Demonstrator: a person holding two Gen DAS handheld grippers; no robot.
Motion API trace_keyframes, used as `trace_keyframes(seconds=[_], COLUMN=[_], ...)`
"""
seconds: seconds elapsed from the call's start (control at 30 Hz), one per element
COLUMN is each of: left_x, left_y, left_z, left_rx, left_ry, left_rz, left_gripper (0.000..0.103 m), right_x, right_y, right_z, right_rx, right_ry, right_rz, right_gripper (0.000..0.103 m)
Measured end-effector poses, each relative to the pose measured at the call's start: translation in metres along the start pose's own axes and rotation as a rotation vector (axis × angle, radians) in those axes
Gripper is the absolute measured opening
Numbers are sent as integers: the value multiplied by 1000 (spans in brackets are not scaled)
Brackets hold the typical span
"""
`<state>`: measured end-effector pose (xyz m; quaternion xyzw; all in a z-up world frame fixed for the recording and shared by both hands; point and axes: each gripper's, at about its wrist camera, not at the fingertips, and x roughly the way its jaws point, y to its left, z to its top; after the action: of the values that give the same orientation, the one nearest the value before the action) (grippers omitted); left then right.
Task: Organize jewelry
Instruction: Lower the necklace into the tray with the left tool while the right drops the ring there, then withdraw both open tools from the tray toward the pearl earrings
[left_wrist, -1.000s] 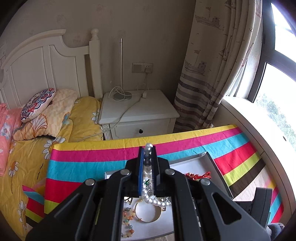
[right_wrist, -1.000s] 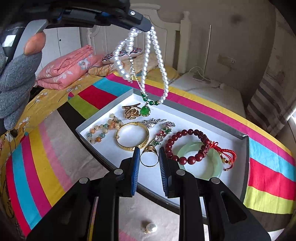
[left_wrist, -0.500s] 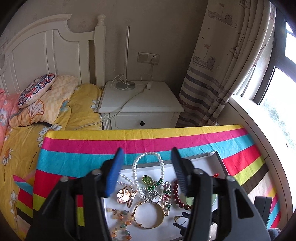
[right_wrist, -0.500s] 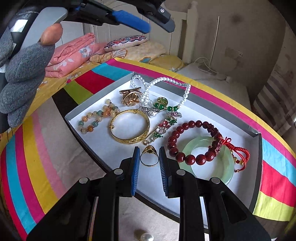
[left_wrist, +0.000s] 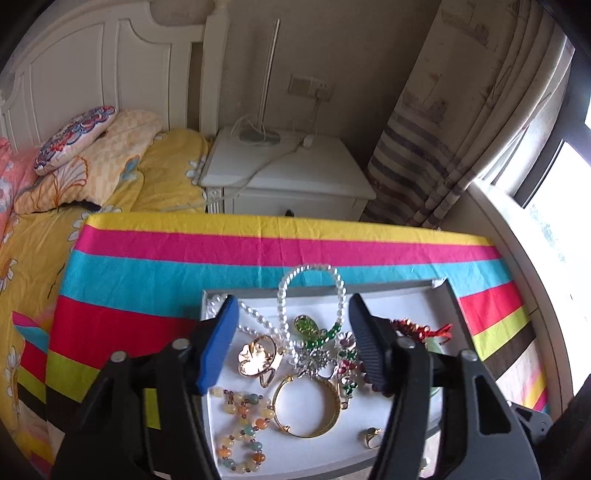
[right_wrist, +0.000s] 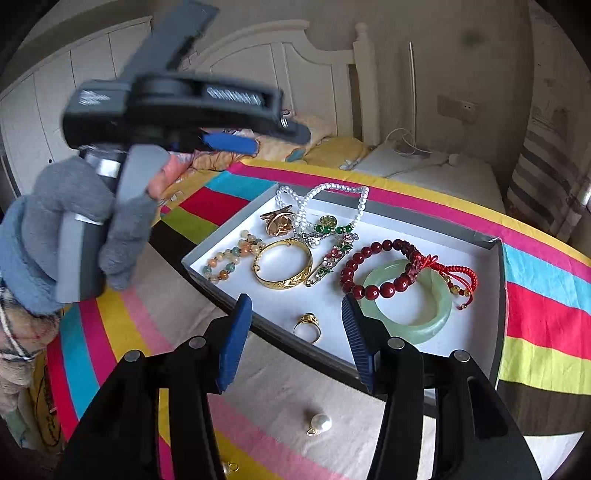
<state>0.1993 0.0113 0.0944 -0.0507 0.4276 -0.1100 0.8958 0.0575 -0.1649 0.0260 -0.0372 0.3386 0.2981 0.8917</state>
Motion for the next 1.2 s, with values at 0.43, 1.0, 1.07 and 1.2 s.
trace_keyframes(seconds=[0.43, 1.0, 1.07, 1.2], left_x=[45, -78, -90, -107], left_y=[-26, 10, 16, 24], left_z=[-26, -126, -140, -176], left_rx=[200, 11, -15, -62], left_ry=[2, -178, -190, -178], left_rz=[146, 32, 22, 2], left_gripper=[7, 86, 87, 95], right_x=[-42, -68, -69, -71], right_y=[-15, -24, -26, -27], right_z=[-25, -58, -64, -76], right_rx=[73, 157, 166, 170], right_ry=[-70, -111, -99, -62], right_rz=[7, 1, -8, -46], right_gripper=[52, 59, 59, 59])
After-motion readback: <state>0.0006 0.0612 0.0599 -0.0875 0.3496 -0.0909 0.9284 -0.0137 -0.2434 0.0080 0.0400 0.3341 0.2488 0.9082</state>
